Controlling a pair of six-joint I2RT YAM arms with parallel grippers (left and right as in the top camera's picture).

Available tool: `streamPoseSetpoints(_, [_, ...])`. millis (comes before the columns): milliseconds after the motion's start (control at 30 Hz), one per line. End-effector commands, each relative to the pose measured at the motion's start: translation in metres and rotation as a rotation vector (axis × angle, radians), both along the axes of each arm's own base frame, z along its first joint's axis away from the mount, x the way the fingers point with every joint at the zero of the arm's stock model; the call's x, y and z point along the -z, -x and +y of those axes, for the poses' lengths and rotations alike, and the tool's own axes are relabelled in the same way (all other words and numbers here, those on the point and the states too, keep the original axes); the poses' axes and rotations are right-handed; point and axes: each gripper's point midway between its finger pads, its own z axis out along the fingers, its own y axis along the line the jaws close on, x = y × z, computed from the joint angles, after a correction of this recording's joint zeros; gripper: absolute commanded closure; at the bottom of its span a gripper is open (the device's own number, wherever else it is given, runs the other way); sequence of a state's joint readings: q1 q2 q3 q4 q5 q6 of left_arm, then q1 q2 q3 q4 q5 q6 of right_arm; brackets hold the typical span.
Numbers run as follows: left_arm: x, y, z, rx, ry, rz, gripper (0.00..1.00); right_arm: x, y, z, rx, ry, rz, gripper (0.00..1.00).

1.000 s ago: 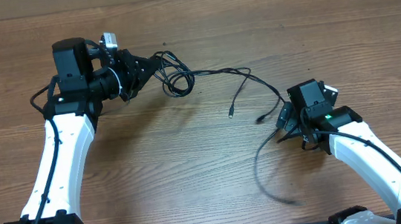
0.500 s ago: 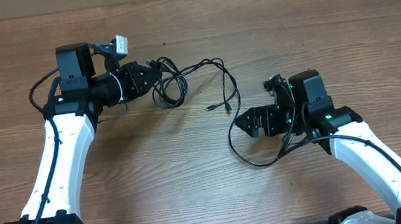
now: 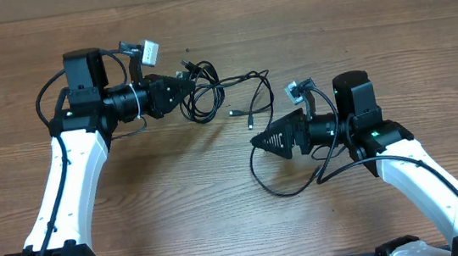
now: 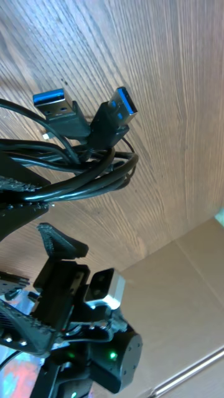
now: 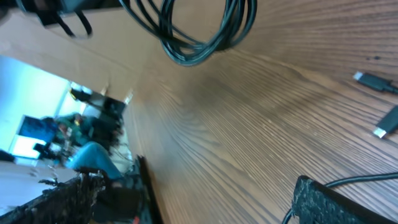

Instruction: Untangle cables

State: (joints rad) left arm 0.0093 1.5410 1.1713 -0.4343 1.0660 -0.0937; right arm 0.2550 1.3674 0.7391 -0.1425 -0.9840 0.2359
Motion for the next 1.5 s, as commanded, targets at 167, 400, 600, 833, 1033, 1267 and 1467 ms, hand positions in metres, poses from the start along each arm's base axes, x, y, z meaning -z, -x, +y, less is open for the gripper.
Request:
streamPoseSetpoints(167, [-0.029, 0.000, -0.001, -0.004, 0.082, 0.012, 0.96, -0.014, -0.013, 0.003, 0.140, -0.106, 0.264, 0.00])
streamPoseSetpoints(400, [-0.018, -0.008, -0.005, -0.179, 0.136, 0.310, 0.96, -0.004, -0.021, 0.008, 0.289, -0.098, 0.437, 0.00])
streamPoseSetpoints(600, [-0.004, -0.015, -0.013, -0.373, 0.171, 0.559, 0.96, 0.004, -0.022, 0.017, 0.405, -0.101, 0.582, 0.00])
streamPoseSetpoints(833, [0.008, -0.017, -0.026, -0.480, 0.147, 0.638, 0.96, -0.006, -0.021, 0.034, 0.435, -0.158, 0.658, 0.04])
streamPoseSetpoints(1033, [0.017, -0.012, -0.029, -0.539, 0.153, 0.738, 0.96, -0.013, -0.026, 0.036, 0.459, -0.201, 0.680, 0.30])
streamPoseSetpoints(1267, [0.021, -0.007, -0.030, -0.560, 0.161, 0.803, 0.96, -0.013, -0.025, 0.036, 0.463, -0.204, 0.698, 0.31])
streamPoseSetpoints(1467, [0.022, -0.004, -0.035, -0.564, 0.163, 0.831, 0.96, -0.013, -0.025, 0.036, 0.507, -0.239, 0.815, 0.36])
